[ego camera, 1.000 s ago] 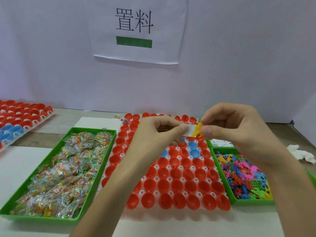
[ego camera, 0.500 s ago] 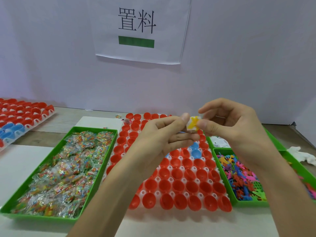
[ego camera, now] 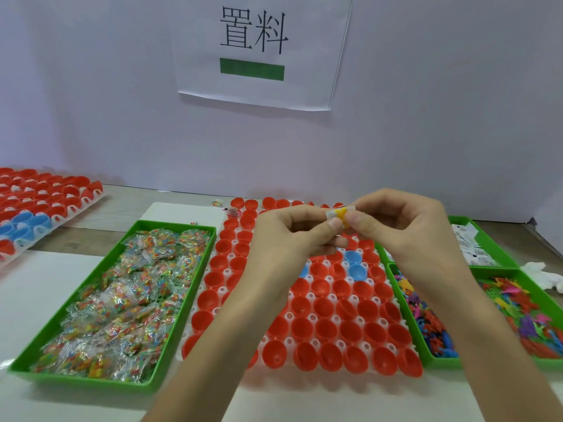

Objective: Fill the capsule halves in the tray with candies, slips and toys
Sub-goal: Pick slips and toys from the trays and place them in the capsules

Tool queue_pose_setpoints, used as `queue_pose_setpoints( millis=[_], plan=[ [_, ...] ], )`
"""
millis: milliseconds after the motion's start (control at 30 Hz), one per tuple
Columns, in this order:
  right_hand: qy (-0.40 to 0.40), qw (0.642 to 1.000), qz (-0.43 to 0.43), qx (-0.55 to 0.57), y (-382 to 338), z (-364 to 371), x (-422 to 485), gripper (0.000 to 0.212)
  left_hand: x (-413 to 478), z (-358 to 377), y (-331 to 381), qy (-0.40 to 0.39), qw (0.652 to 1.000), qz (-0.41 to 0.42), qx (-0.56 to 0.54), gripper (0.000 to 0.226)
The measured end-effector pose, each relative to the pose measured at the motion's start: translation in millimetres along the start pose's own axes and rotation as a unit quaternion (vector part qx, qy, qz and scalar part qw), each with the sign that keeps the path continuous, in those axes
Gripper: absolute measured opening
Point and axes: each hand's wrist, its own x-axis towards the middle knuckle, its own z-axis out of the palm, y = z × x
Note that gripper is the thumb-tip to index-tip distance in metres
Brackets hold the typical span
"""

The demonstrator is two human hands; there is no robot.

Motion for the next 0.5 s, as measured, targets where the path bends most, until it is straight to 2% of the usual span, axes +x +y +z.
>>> queue_pose_setpoints(
  millis=[133,200,267,367,433,500],
  plan=[
    [0.019,1.0,0.004,-0.007,9.3,4.2,1.2,0.008,0.3,0.5,-8.7,0.026,0.999,-0.014,0.013,0.008],
    [0.031,0.999,-0.003,-0.015,13.4,5.6,3.1,0.004,-1.1,4.4,-10.9,0.051,0.998,-0.041,-0.013,0.009],
    [0.065,0.998,-0.002,-0.01,16.9,5.3,9.9,0.008,-3.1,9.1,-12.4,0.084,0.982,-0.11,-0.131,0.013],
    [0.115,0.993,-0.005,-0.021,23.0,5.5,34.2,0.012,-8.4,16.1,-14.9,0.119,0.906,-0.224,-0.339,0.007],
    [0.099,0.994,-0.01,-0.054,28.0,15.5,55.5,0.013,-15.4,21.3,-17.6,0.111,0.902,-0.222,-0.353,0.006],
    [0.05,0.994,-0.015,-0.096,34.7,36.2,74.5,0.009,-15.7,27.7,-15.0,0.112,0.903,-0.204,-0.362,0.007]
  ],
)
